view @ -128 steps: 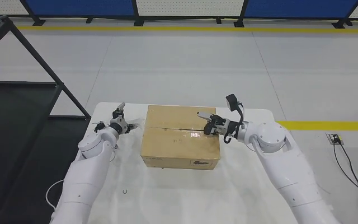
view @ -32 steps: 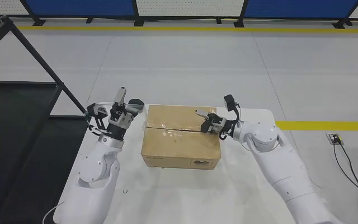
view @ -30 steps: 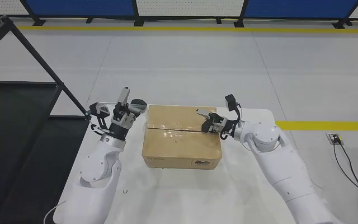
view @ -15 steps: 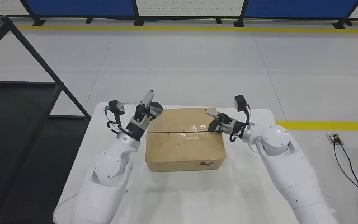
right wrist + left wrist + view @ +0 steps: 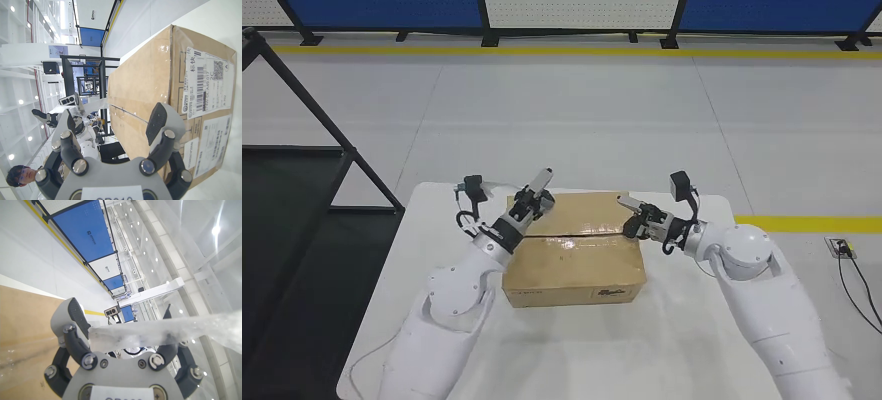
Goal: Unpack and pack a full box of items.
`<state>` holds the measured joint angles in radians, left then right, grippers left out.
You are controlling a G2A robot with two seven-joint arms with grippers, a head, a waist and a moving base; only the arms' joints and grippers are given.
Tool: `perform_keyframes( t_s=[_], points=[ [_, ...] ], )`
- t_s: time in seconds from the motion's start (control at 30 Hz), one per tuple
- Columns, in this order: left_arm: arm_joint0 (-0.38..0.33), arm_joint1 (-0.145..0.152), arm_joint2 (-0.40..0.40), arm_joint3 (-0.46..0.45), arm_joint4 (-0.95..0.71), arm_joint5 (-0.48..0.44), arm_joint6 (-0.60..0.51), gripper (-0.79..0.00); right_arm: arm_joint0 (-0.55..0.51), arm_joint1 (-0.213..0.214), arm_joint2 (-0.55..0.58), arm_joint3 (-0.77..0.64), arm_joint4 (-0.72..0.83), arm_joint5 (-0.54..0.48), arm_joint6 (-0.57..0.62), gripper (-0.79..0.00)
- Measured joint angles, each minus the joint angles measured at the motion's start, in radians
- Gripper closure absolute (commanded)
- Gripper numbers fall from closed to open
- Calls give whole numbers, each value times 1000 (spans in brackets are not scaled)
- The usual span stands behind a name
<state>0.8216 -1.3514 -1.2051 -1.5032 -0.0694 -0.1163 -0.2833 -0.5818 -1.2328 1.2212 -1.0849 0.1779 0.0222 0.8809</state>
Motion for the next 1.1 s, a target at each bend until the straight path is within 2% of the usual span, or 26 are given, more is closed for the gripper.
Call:
perform_keyframes(
  t_s=[0.33, 0.7, 1.1],
  points=[
    [-35, -11, 53, 35, 67, 46, 5, -785, 9, 0, -9, 20, 10, -10, 3, -785],
    [-55, -18, 70, 71, 101, 70, -9, -785, 13, 0, -21, 24, 23, -30, -1, -785],
    [-55, -15, 72, 71, 201, 28, -46, -785, 15, 0, -30, 30, 26, -33, -5, -785]
  ],
)
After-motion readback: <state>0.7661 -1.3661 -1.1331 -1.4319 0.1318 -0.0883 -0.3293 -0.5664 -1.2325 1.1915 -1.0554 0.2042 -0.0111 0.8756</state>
